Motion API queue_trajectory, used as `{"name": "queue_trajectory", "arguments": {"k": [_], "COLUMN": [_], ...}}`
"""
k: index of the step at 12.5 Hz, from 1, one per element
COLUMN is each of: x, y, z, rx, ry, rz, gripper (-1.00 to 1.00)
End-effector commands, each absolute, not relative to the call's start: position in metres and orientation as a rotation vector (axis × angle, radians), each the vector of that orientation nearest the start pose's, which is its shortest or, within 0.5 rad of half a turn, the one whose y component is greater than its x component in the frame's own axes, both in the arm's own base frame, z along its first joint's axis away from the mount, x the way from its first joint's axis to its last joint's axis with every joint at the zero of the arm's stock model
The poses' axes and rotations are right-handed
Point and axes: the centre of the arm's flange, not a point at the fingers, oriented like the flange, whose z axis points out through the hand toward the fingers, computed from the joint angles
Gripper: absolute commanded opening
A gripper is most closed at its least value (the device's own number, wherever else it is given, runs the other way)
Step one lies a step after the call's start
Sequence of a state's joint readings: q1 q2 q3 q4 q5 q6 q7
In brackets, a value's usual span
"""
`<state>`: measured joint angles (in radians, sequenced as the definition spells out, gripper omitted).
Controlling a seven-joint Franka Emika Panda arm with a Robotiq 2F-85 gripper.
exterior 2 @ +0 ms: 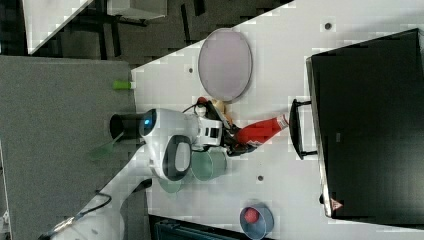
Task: Pick Ketchup from oven and place it on table.
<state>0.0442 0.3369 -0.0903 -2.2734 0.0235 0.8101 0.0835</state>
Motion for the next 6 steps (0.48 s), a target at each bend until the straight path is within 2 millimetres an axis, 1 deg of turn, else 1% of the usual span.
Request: {"name": "queue_trajectory", "arguments": {"k": [1,2,5,6], "x": [0.5215,0.5209,0.5189,0.5199], "y": [-0.0072,-0.0077,-0.0094,-0.0090], "z": [0.2133,0.2119,0.2105,0.2129], "rx": [-2.889,-2.887,-2.886,-2.883], "ry": [1.389,1.393,1.401,1.400], "rz": [0.169,0.164,0.169,0.162], "gripper": [0.27,0.32,0.96,1.00]}}
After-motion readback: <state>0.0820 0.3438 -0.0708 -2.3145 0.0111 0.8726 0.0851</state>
